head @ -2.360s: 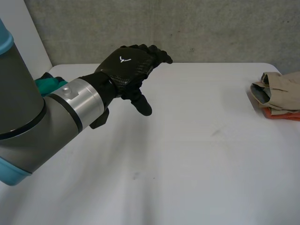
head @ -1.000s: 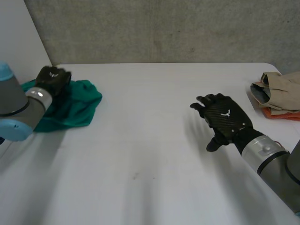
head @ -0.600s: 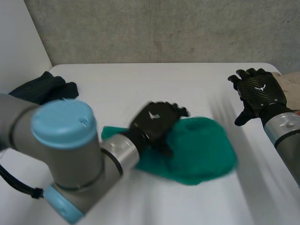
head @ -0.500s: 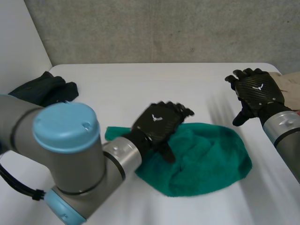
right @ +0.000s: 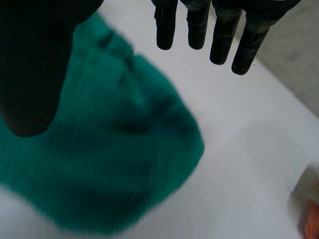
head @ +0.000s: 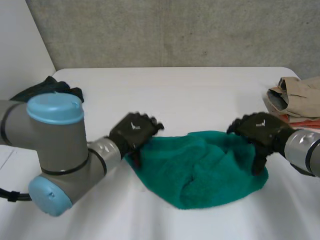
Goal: Fold the laundry.
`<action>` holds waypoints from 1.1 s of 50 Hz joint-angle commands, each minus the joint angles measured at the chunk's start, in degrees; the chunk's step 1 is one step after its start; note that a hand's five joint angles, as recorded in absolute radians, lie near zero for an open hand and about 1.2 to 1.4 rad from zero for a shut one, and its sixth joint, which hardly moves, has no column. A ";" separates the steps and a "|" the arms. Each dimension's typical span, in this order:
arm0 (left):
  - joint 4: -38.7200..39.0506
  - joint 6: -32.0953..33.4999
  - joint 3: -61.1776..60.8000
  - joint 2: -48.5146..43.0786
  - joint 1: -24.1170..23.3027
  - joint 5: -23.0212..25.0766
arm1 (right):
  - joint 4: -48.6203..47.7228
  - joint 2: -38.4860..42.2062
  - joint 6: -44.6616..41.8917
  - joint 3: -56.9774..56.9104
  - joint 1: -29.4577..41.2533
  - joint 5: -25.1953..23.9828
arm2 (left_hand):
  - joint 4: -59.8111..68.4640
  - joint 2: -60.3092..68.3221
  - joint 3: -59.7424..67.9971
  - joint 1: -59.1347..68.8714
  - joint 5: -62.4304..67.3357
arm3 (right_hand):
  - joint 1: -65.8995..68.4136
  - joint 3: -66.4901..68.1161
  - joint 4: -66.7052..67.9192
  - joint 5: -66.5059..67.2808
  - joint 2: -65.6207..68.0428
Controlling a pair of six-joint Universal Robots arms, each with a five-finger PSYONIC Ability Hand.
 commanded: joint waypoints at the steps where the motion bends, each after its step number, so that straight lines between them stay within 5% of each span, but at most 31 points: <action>1: 4.68 -0.02 -1.76 -0.71 -5.22 0.93 | 0.94 0.82 -8.04 3.55 -2.76 1.45 | 1.55 1.31 1.18 2.16 1.96 | -1.74 -2.33 -3.50 -3.98 -2.81; 8: 9.27 -2.75 -0.53 -4.74 -8.92 0.93 | -0.02 2.40 -10.06 5.66 -3.20 1.36 | 4.23 3.99 3.86 4.84 4.64 | -1.74 -2.33 -3.50 -3.98 -2.81; 12: 9.36 -2.66 2.63 -8.43 -11.38 0.23 | -1.51 4.59 -11.29 5.31 -2.94 1.35 | 25.21 24.97 24.84 25.82 25.62 | -1.74 -2.33 -3.50 -3.98 -2.81; 13: 9.44 -2.49 3.94 -10.09 -11.82 -0.21 | -2.30 5.29 -11.29 5.05 -2.85 1.27 | 40.59 40.34 40.22 41.20 41.00 | 1.15 0.56 -0.62 -1.09 0.07; 16: 9.53 -2.57 7.63 -12.91 -11.74 -2.49 | -6.08 7.84 -11.21 3.82 -2.76 1.18 | 65.88 65.64 65.51 66.49 66.29 | 34.07 33.48 32.30 31.83 32.99; 19: 9.62 -2.13 10.71 -14.24 -11.83 -6.36 | -10.38 10.39 -11.03 1.36 -2.68 1.44 | 65.95 65.71 65.58 66.56 66.37 | 68.16 67.57 66.40 65.92 67.09; 21: 10.32 -1.35 15.71 -15.47 -11.39 -12.93 | -13.02 12.23 -10.42 -1.09 -2.42 1.36 | 65.95 65.71 65.58 66.56 66.37 | 68.26 67.67 66.50 66.02 67.19; 24: 12.85 -0.38 20.36 -15.56 -11.12 -16.02 | -16.54 13.38 -9.19 -5.67 -0.92 1.62 | 65.95 65.71 65.58 66.56 66.37 | 68.26 67.67 66.50 66.02 67.19; 30: 25.85 2.79 25.75 -11.09 -4.63 -18.76 | -33.75 12.42 3.02 -14.55 2.95 6.62 | 65.95 65.71 65.58 66.56 66.37 | 68.26 67.67 66.50 66.02 67.19; 36: 36.85 2.88 21.99 -3.09 -3.83 -20.26 | -51.61 7.16 12.17 -12.28 3.74 9.79 | 65.95 65.71 65.58 66.56 66.37 | 68.26 67.67 66.50 66.02 67.19; 44: 34.67 2.88 7.40 -0.27 -4.18 -20.34 | -48.46 3.19 12.18 -1.91 4.00 8.65 | 65.95 65.71 65.58 66.56 66.37 | 68.26 67.67 66.50 66.02 67.19; 55: 25.62 2.00 -12.65 1.75 -7.78 -20.26 | -23.53 3.37 -6.87 14.08 2.86 3.46 | 55.56 55.32 55.20 56.18 55.98 | 68.26 67.67 66.50 66.02 67.19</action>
